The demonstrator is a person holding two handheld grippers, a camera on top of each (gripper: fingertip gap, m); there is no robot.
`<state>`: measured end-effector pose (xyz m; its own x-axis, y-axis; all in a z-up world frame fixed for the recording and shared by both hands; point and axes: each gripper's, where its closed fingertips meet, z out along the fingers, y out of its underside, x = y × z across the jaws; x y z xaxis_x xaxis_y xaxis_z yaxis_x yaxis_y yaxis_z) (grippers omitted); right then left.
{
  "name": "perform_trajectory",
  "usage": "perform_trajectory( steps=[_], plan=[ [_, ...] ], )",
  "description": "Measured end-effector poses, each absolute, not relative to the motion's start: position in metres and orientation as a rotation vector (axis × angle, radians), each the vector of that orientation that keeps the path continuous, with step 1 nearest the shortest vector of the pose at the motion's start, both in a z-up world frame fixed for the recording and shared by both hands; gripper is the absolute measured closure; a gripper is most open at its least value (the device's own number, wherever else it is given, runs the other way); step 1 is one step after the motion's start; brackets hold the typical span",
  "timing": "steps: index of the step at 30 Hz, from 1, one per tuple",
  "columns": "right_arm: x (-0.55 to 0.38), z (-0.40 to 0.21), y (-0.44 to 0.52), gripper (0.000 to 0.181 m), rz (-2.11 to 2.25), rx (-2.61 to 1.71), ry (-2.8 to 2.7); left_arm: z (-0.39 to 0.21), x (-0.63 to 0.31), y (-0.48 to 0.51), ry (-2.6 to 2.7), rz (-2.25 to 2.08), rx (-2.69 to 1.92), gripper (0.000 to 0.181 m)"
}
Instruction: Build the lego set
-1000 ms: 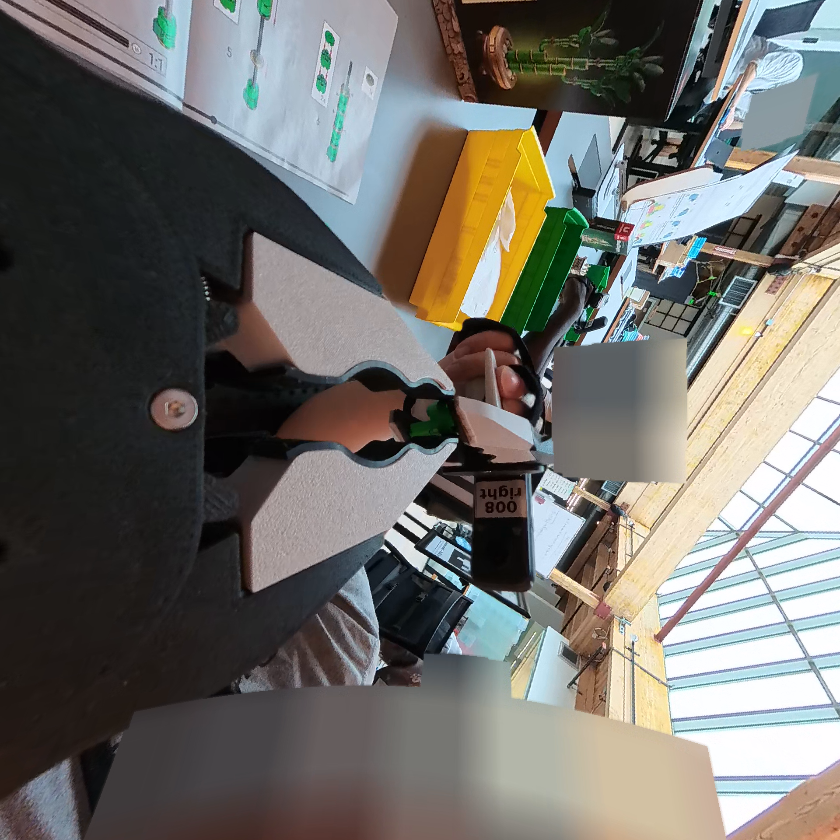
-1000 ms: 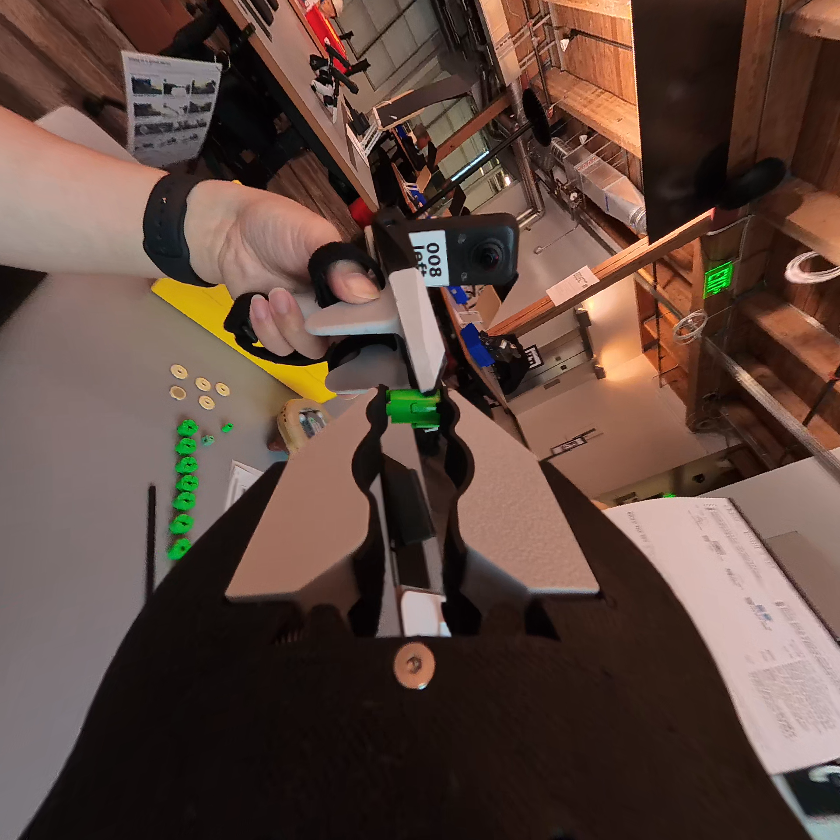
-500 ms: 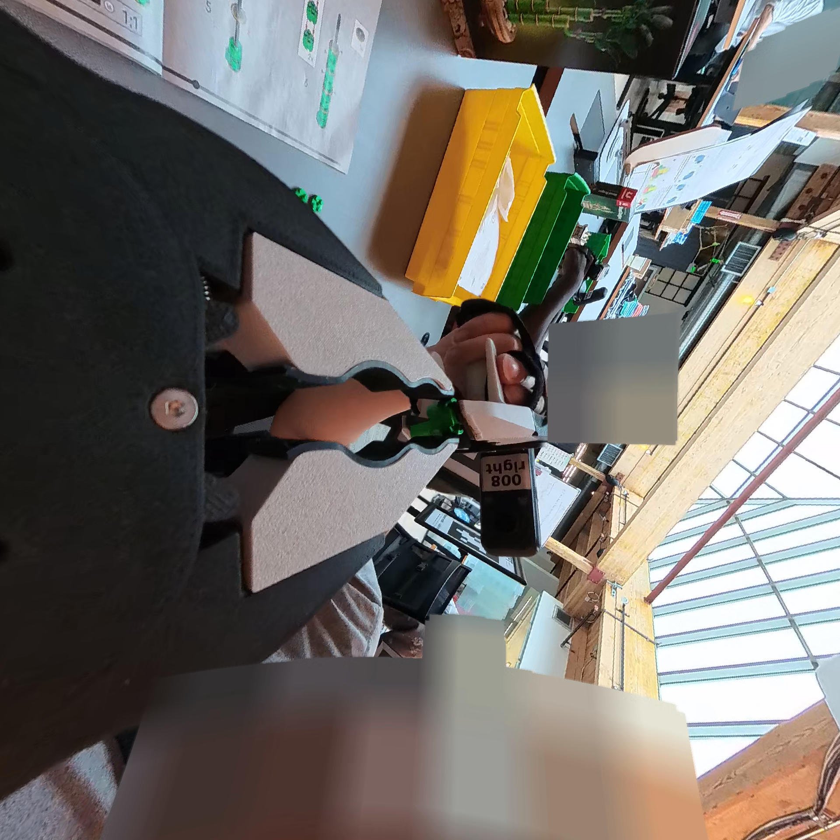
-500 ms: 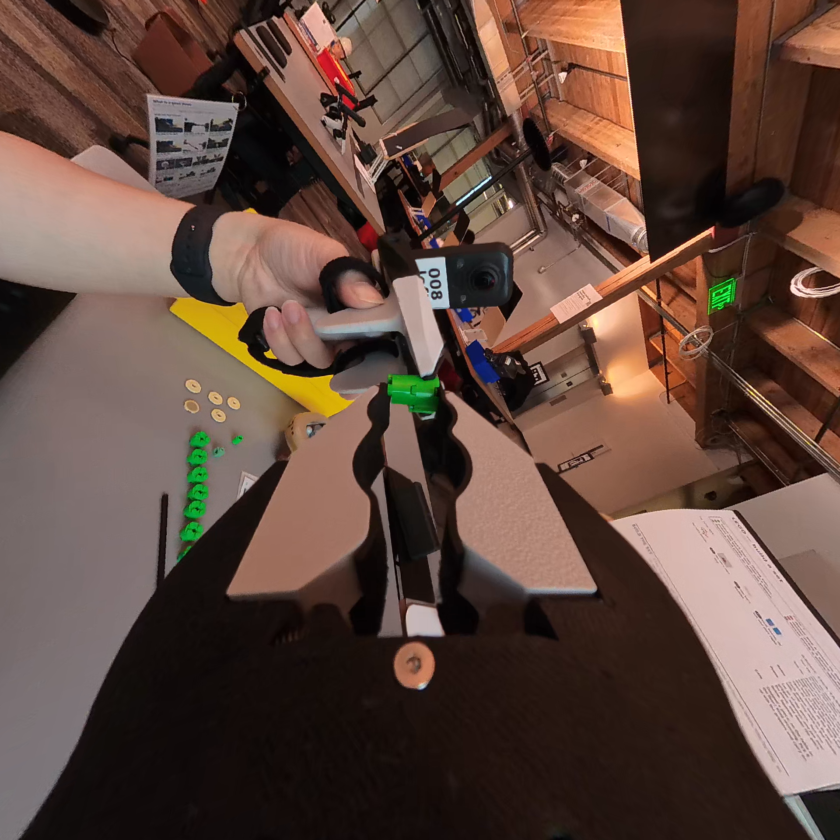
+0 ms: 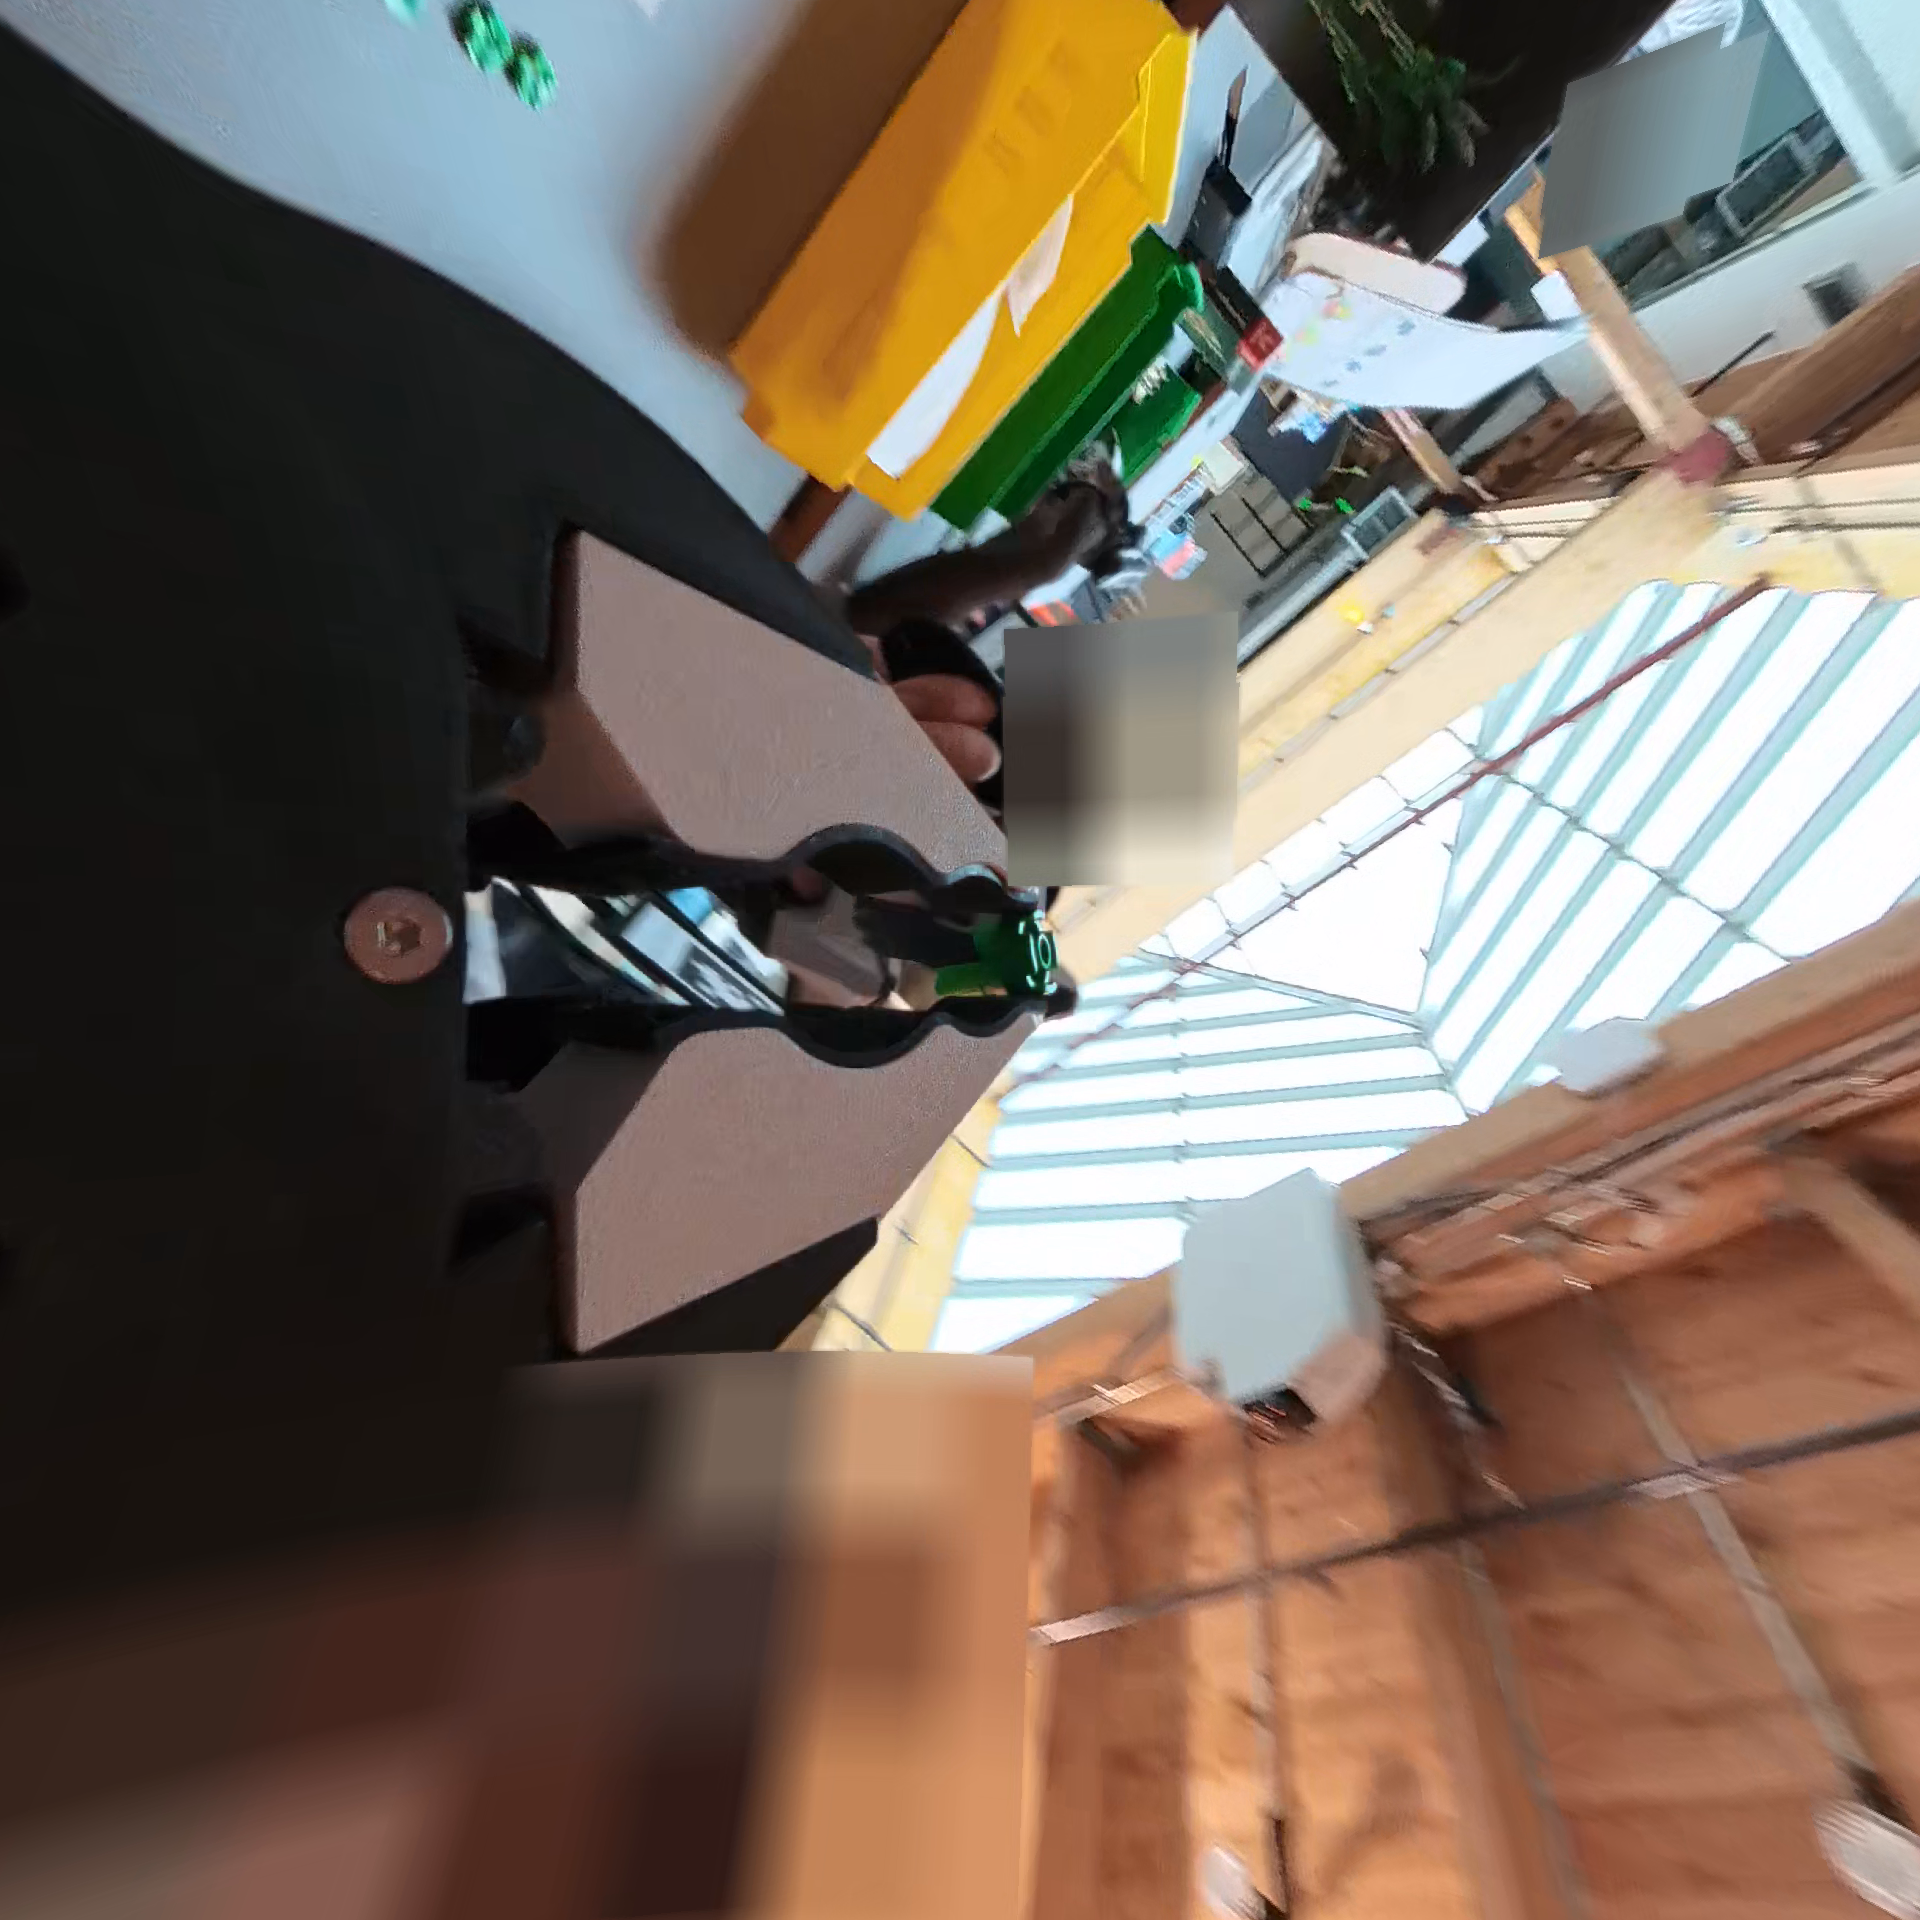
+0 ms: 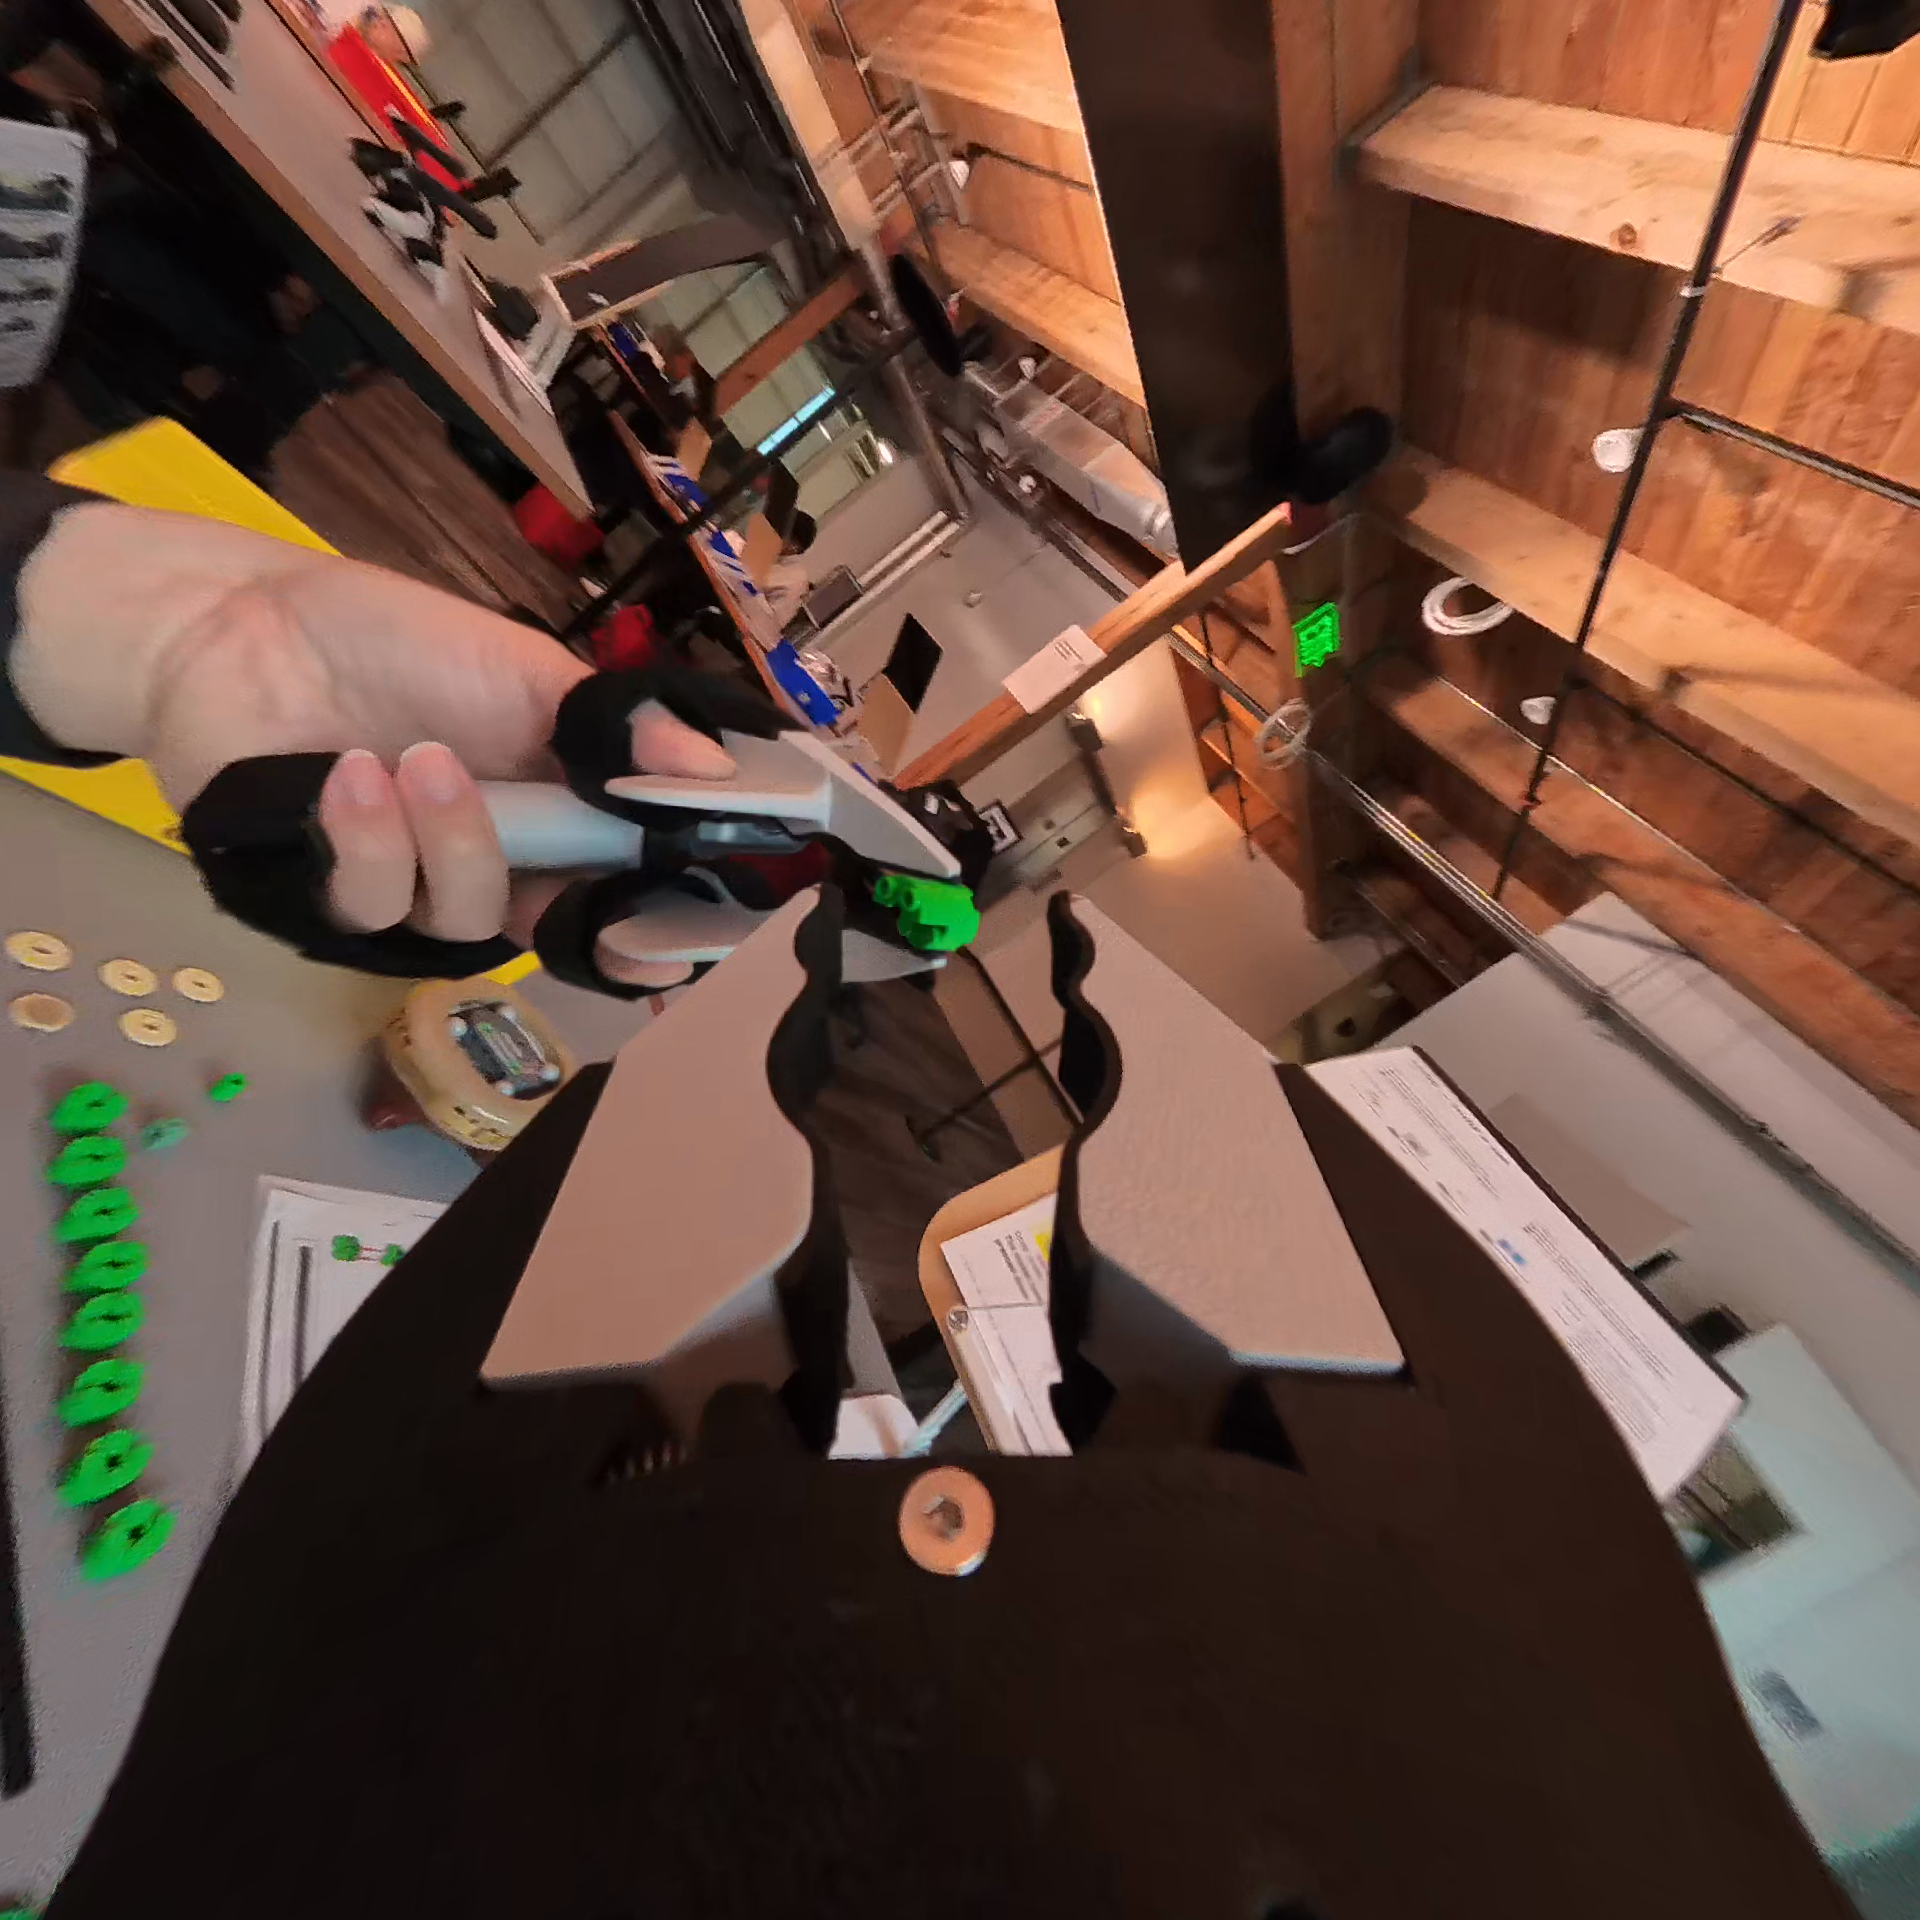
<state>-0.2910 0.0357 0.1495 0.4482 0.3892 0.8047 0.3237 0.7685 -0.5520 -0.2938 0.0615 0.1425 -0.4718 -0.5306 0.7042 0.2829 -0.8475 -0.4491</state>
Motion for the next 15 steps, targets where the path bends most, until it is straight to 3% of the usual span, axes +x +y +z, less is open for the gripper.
perform_trajectory(
  steps=[1,15],
  plan=[
    [-0.293,0.149,0.041,0.145,0.004,-0.743,-1.103,0.140,-0.295,0.068,0.292,-2.356,-1.229,0.168],
    [-0.307,0.133,0.070,0.158,-0.201,-0.777,-0.917,0.132,-0.294,0.077,0.050,-2.404,-1.197,0.168]
  ],
)
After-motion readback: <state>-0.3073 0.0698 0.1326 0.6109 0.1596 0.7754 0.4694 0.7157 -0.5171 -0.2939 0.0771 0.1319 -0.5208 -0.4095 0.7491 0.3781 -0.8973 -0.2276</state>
